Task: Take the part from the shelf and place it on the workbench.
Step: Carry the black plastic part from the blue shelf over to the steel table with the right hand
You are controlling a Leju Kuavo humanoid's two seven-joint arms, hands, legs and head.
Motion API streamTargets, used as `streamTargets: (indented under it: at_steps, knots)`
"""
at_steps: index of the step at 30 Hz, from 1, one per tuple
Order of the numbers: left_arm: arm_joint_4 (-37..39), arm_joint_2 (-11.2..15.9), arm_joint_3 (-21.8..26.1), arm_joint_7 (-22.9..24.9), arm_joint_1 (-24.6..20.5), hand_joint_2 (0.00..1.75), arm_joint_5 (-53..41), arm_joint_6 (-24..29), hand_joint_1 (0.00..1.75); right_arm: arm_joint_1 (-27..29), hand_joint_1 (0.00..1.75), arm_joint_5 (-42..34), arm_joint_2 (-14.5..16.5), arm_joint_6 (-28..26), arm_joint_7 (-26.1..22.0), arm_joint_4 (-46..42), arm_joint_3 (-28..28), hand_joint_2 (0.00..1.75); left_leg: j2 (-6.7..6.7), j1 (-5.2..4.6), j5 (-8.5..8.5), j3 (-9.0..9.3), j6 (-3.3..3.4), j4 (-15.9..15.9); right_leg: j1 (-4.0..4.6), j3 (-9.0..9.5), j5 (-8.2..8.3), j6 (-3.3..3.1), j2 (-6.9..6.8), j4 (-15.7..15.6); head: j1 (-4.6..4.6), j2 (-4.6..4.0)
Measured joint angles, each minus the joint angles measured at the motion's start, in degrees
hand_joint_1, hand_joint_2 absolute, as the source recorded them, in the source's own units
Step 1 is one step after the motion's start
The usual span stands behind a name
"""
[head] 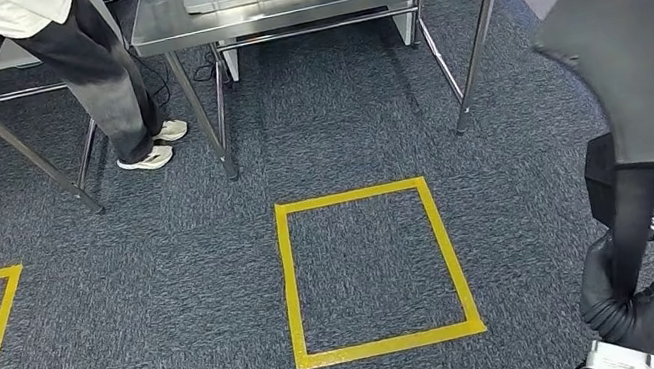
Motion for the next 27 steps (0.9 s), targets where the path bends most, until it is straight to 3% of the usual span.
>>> streamTargets:
  at_steps: [2, 3, 7, 9, 11, 12, 13, 14, 16, 17, 19, 22, 24, 27]
  knots:
    - [0.0, 0.0, -0.2, 0.1, 0.0, 1.75, -0.4, 0.0, 0.0, -0.1, 1.75, -1.0, 0.0, 0.0, -0.5, 0.0, 0.0, 1.75, 0.04, -0.2, 2.66, 3.91, 0.56, -7.5, 0.15, 0.31, -0.29, 0.36, -0.28, 0.0, 0.0, 0.0]
    - [0.0, 0.0, -0.4, 0.2, 0.0, 1.75, -0.7, 0.0, 0.0, 0.0, 1.75, -1.4, 0.0, 0.1, -0.7, -0.1, 0.0, 1.75, 0.05, -0.35, 3.04, 4.9, 0.86, -9.4, 0.22, 0.36, -0.41, 0.62, -0.35, 0.0, 0.0, 0.0]
    - [0.0, 0.0, -1.1, 0.3, 0.3, 1.75, -1.2, 0.2, 0.0, 0.2, 1.75, -2.5, 0.0, 0.1, -1.6, -0.1, 0.0, 1.75, -0.03, -0.48, 2.57, 5.88, 2.62, -10.9, 0.11, 0.13, 0.1, 2.16, -0.37, 2.0, 0.02, 0.0]
    - [0.0, 0.0, -1.3, 0.4, 0.4, 1.75, -1.3, 0.3, 0.0, 0.2, 1.75, -2.6, 0.0, 0.1, -1.9, -0.1, -0.1, 1.75, 0.02, -0.41, 2.56, 6.74, 3.23, -11.3, -0.01, -1.79, -2.14, 2.52, -0.28, 6.1, 0.06, 0.0]
    - [0.0, 0.0, -1.4, 0.7, 0.4, 1.75, -1.4, 0.4, 0.0, 0.2, 1.75, -2.8, -0.1, 0.1, -2.1, -0.1, -0.2, 1.75, 0.03, -0.49, 2.44, 6.89, 3.47, -11.3, -0.01, -5.58, -5.52, 2.82, -0.2, 12.6, 0.08, 0.0]
    - [0.0, 0.0, -1.4, 1.0, 0.4, 1.75, -1.4, 0.4, 0.0, 0.2, 1.75, -2.8, -0.1, 0.1, -2.1, -0.1, -0.3, 1.75, 0.02, -0.52, 2.34, 6.96, 3.5, -11.3, -0.01, -7.28, -6.39, 2.93, -0.19, 15.0, 0.07, 0.0]
    - [0.0, 0.0, -1.5, 1.3, 0.4, 1.75, -1.4, 0.5, 0.0, 0.2, 1.75, -2.8, -0.1, 0.1, -2.0, -0.1, -0.4, 1.75, 0.0, -0.52, 2.19, 7.1, 3.45, -11.2, -0.05, -8.18, -6.09, 2.99, -0.19, 15.8, 0.07, 0.0]
    - [0.0, 0.0, -1.5, 1.6, 0.5, 1.75, -1.4, 0.5, 0.0, 0.1, 1.75, -2.9, -0.1, 0.1, -2.0, -0.1, -0.5, 1.75, -0.05, -0.48, 1.98, 7.38, 3.33, -11.2, -0.12, -8.02, -4.57, 3.0, -0.2, 14.5, 0.07, 0.0]
    - [0.0, 0.0, -1.6, 2.0, 0.5, 1.75, -1.3, 0.6, 0.0, -0.1, 1.75, -2.9, -0.2, 0.2, -1.9, 0.0, -0.7, 1.75, -0.14, -0.37, 1.39, 8.13, 2.87, -11.2, -0.32, -5.26, 0.07, 2.97, -0.18, 7.5, 0.08, 0.0]
    - [0.0, -0.1, -1.7, 2.1, 0.5, 1.75, -1.3, 0.6, 0.0, -0.3, 1.75, -2.8, -0.2, 0.3, -1.9, 0.0, -0.7, 1.75, -0.19, -0.4, 1.1, 8.39, 2.56, -11.1, -0.24, -3.96, 1.1, 2.82, -0.21, 4.1, 0.09, 0.0]
    - [0.0, -0.1, -1.7, 2.3, 0.4, 1.75, -1.3, 0.7, 0.0, -0.8, 1.75, -2.8, -0.2, 0.4, -1.7, 0.3, -0.7, 1.75, -0.17, -0.52, 0.71, 8.56, 1.78, -10.9, 0.05, -2.95, 1.25, 1.96, -0.22, 1.1, 0.08, 0.0]
    - [0.0, -0.1, -1.7, 2.5, 0.3, 1.75, -1.2, 0.7, 0.0, -1.2, 1.75, -2.6, -0.3, 0.5, -1.5, 0.6, -0.7, 1.75, -0.05, -0.53, 0.48, 8.56, 0.63, -9.5, 0.08, -2.32, 1.13, 0.47, -0.16, 0.8, 0.08, 0.0]
    - [0.0, -0.1, -1.7, 2.5, 0.2, 1.75, -1.2, 0.7, 0.0, -1.8, 1.75, -2.4, -0.3, 0.5, -1.5, 0.7, -0.7, 1.75, 0.02, -0.38, -0.57, 6.39, 0.19, -5.0, 0.0, -1.35, 0.71, -0.23, -0.22, 0.6, 0.07, 0.0]
    - [0.0, -0.1, -1.8, 2.6, 0.2, 1.75, -1.3, 0.6, 0.0, -2.4, 1.75, -1.7, -0.3, 0.5, -1.1, 0.9, -0.7, 1.75, 0.04, -0.26, -4.61, -0.36, -0.13, 5.3, 0.19, -0.35, -0.32, -0.68, -0.25, 0.5, 0.04, 0.0]
